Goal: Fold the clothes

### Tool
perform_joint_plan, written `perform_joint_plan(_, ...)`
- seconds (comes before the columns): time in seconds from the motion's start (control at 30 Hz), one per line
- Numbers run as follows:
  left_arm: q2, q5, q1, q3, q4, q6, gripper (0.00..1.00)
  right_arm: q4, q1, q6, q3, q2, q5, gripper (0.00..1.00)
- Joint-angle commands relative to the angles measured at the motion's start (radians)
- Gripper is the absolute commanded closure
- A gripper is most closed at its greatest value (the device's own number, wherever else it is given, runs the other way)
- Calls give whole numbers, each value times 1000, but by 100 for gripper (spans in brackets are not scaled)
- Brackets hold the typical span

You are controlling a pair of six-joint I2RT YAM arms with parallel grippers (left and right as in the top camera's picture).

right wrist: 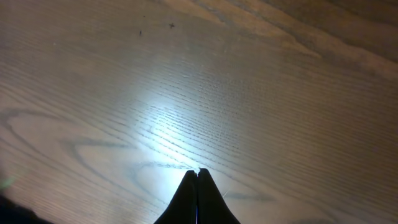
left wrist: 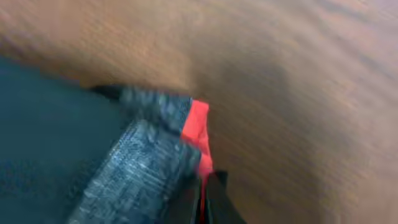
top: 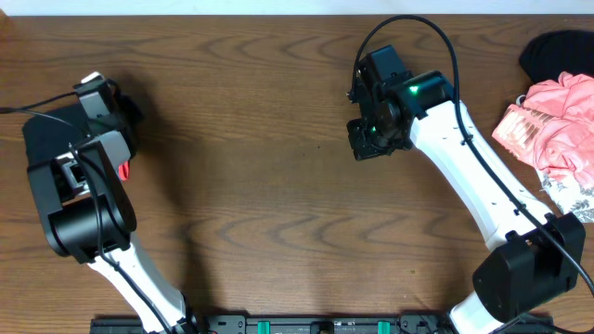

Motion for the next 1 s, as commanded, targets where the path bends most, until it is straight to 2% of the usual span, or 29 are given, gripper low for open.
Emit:
perform_joint_plan(0.0, 29, -4, 8, -46, -183, -76, 94, -1, -8, 17, -4, 7, -5, 99)
perform_joint_plan(0.17, 3, 0, 6, -46, -434, -200, 94, 0, -8, 6, -4, 7, -5, 99)
perform_joint_plan(0.33, -2, 79, 5, -46, -629, -204, 94, 5, -8, -2, -4, 7, -4, 99)
perform_joint_plan(0.6, -3, 84, 5, -46, -851, -216, 94, 8, -8, -20, -4, 7, -4, 99)
perform_joint_plan(0.77, -33, 94, 5, -46, -895, -206, 94, 12, -8, -20, -4, 7, -4, 99)
perform_joint_plan(0.97, -224, 180, 3, -46, -779, -117, 94, 18, -8, -20, -4, 7, -4, 99)
